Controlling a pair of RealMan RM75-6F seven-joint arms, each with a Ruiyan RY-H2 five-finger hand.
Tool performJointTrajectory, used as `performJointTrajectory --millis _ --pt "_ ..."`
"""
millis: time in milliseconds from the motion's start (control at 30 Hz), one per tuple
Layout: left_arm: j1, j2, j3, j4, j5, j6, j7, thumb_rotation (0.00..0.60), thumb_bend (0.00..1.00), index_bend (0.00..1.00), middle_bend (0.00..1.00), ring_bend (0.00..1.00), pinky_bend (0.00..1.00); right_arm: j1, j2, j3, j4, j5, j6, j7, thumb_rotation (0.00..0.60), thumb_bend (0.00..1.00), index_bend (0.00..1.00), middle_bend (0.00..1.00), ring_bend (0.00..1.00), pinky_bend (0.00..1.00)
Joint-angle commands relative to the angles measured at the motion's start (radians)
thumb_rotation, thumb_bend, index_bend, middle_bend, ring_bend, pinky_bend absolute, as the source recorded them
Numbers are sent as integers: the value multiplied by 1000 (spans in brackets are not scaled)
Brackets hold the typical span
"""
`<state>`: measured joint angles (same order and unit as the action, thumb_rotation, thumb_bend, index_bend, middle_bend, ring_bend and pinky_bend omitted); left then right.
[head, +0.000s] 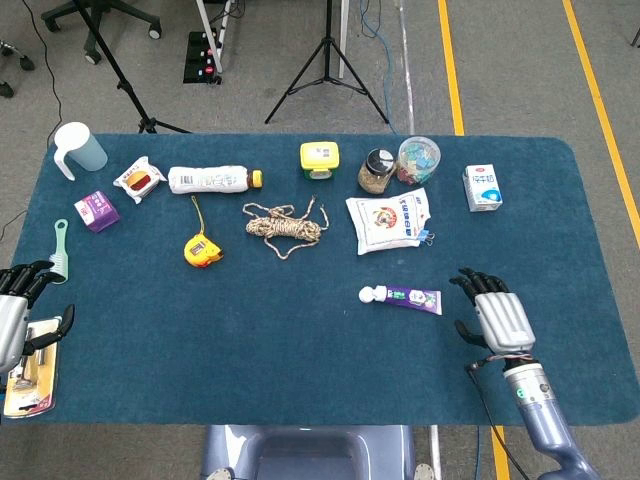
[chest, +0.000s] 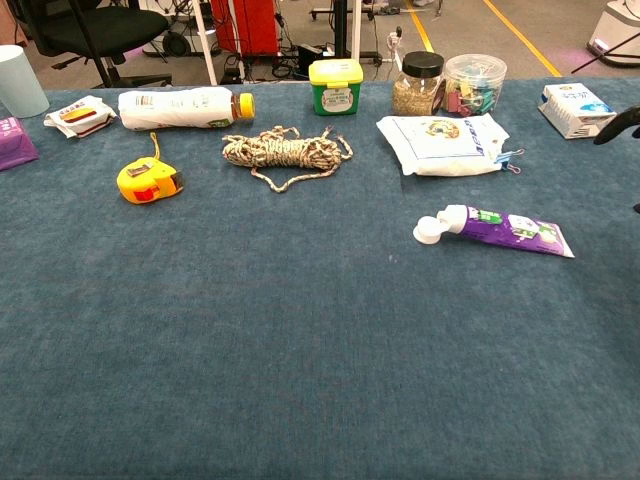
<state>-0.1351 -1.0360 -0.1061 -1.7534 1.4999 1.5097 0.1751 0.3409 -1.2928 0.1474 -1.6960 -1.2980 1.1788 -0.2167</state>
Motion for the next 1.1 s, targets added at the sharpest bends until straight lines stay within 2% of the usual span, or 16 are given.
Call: performJointTrajectory --millis 33,200,667,1100 --pt "-2 1 -3 0 -2 -1 -1 323 399 325 251 219 237 30 -35 10 6 38 -28 -52 600 358 230 137 155 153" --pt "-6 2 -5 5 -8 -4 -5 323 399 325 249 218 237 68 -81 22 26 98 -68 -105 600 356 280 151 157 153" --pt "-21 -5 -8 37 -22 -24 -29 323 399 325 244 217 237 180 -197 60 104 289 -132 -257 600 356 287 159 161 153" --pt "-20 -2 -3 38 -30 -27 -27 322 397 324 243 217 237 213 -246 49 187 343 -147 -257 600 356 287 159 161 153"
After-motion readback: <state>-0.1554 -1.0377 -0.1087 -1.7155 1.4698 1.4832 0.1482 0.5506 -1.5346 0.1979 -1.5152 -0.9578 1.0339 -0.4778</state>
